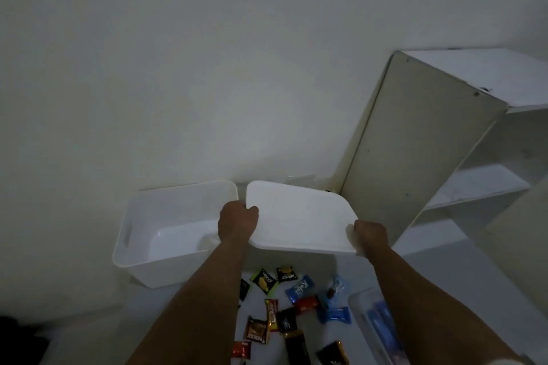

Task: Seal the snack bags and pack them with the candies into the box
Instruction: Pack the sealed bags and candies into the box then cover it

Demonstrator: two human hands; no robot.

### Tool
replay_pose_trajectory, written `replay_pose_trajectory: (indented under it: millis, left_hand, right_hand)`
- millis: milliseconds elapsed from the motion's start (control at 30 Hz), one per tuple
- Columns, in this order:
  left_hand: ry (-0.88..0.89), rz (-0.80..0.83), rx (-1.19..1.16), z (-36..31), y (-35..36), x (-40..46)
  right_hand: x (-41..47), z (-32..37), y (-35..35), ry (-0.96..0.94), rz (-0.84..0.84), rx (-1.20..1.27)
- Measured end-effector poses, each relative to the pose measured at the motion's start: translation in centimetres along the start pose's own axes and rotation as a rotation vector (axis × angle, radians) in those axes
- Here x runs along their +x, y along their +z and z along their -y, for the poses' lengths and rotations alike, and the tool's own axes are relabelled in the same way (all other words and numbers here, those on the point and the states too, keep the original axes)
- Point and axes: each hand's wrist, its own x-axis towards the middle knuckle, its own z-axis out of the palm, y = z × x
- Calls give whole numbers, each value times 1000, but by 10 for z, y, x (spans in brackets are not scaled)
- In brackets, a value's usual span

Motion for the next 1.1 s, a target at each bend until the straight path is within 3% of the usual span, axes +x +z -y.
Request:
replay_pose_trajectory:
  millis: [133,233,400,567,733,900,1100]
  left_hand:
    - [-94,179,59,11,64,-7]
    - [-217,222,128,30,103,-3]
    - [-329,231,149,50,147,7]
    - [-318,175,107,62,178,17]
    - [-329,83,-7,65,204,25]
    - [-298,116,-91,59,223,31]
    - [-174,252,-34,76,224,25]
  right_hand:
    - [44,-38,-26,-16,89,-282]
    - [67,-48,-35,70,118,-269]
    - [117,-66,-17,130,304,-283]
    - [144,-78,3,254,399,-204]
    - [167,-81,14,304,345,-137]
    - [169,-77,27,437,389,-36]
    - [169,-90,41,244,361,-167]
